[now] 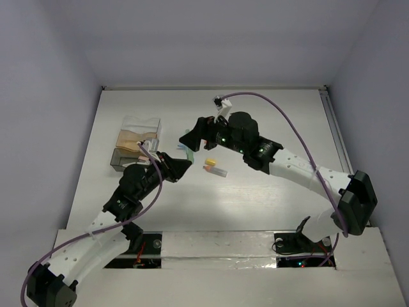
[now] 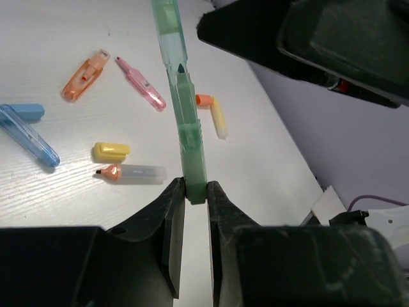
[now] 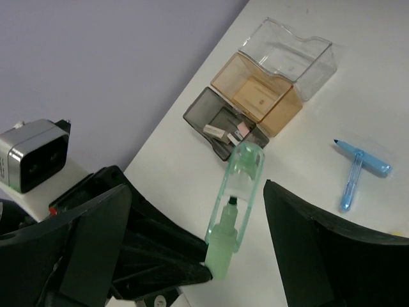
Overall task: Sort the stationery into containers
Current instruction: Close the pen cap on the pen.
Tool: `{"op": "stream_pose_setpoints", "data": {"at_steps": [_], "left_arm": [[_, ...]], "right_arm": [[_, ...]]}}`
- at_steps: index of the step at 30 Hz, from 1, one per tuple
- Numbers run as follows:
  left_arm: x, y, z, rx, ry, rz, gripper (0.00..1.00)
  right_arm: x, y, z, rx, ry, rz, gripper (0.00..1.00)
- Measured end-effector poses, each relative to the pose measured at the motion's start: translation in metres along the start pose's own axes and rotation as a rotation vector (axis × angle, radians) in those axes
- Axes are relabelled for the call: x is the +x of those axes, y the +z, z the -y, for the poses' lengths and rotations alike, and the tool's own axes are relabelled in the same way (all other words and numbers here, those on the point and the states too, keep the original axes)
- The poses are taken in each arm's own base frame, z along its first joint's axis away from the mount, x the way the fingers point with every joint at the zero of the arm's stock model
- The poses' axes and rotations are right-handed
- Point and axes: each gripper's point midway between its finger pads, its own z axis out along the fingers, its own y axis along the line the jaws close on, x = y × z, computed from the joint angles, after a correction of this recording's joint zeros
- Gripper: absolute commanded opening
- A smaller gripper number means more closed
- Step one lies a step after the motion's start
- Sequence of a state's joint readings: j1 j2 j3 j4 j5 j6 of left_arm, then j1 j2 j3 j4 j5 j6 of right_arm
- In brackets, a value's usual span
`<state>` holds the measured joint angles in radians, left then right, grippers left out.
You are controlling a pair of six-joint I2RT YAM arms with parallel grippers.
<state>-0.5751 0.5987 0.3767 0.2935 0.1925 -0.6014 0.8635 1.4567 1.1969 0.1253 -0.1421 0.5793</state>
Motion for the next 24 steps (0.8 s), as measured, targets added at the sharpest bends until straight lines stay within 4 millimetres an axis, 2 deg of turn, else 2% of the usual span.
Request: {"op": "stream_pose_setpoints", "data": {"at_steps": [4,8,19,21,22,24], "left_arm": [[0.009,0.001,0.0,-0.008,0.009,-0.031,0.0],[0.01,0.001,-0.002,-0.024,0.016,-0.032,0.0],[0.009,0.0,-0.004,-0.04,0.024,-0.029,0.0],[0.009,0.0,-0.004,-0.041,0.024,-0.028,0.0],[0.009,0.0,-0.004,-0.042,0.024,-0.027,0.0],[0.009,0.0,-0.005,-0.042,0.025,-0.027,0.0]], "right_arm": [[0.005,0.013,0.005,0.018,0.0,-0.039,0.83],[0.012,0.024,0.012,0.039,0.001,-0.07,0.79],[0.018,0.024,0.03,0.123,-0.01,-0.085,0.78],[0.019,0.024,0.031,0.126,-0.011,-0.085,0.74],[0.019,0.024,0.031,0.125,-0.011,-0.085,0.66],[0.02,0.025,0.032,0.128,-0.016,-0.089,0.58]]}}
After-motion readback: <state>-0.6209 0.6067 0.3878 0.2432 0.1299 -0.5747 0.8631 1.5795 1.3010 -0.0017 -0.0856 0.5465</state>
